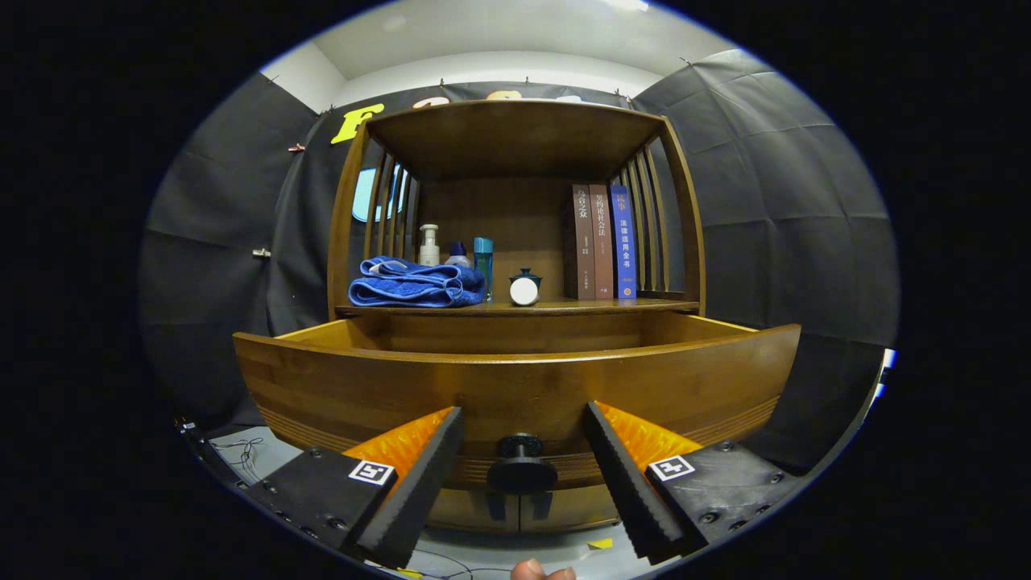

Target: Pull open the drawer, take out the items inside it, and place them on the countertop above the cabinet.

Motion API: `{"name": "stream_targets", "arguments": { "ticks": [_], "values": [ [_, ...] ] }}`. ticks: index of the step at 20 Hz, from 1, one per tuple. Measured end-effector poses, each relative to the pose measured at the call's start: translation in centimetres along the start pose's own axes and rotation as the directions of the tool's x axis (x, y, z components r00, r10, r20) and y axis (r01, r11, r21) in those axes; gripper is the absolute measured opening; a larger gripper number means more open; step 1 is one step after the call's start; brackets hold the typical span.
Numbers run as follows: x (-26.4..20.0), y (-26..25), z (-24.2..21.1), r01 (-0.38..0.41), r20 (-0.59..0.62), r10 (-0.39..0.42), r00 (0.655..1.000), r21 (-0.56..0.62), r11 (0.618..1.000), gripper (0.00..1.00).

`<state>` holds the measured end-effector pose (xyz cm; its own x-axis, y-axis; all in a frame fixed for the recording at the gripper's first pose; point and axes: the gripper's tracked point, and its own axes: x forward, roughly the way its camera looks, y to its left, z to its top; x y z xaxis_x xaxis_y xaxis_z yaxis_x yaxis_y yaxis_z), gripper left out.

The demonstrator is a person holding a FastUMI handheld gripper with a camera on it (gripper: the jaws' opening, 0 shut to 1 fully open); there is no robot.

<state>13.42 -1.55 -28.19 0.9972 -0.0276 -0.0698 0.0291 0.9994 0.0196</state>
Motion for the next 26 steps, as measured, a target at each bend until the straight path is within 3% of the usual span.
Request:
{"name": "stream_targets", "arguments": {
  "ticks": [26],
  "values": [
    [15.3, 0.6, 0.8, 0.001, 0.013, 0.000, 1.000, -0.024, 1.000, 0.99]
  ]
}}
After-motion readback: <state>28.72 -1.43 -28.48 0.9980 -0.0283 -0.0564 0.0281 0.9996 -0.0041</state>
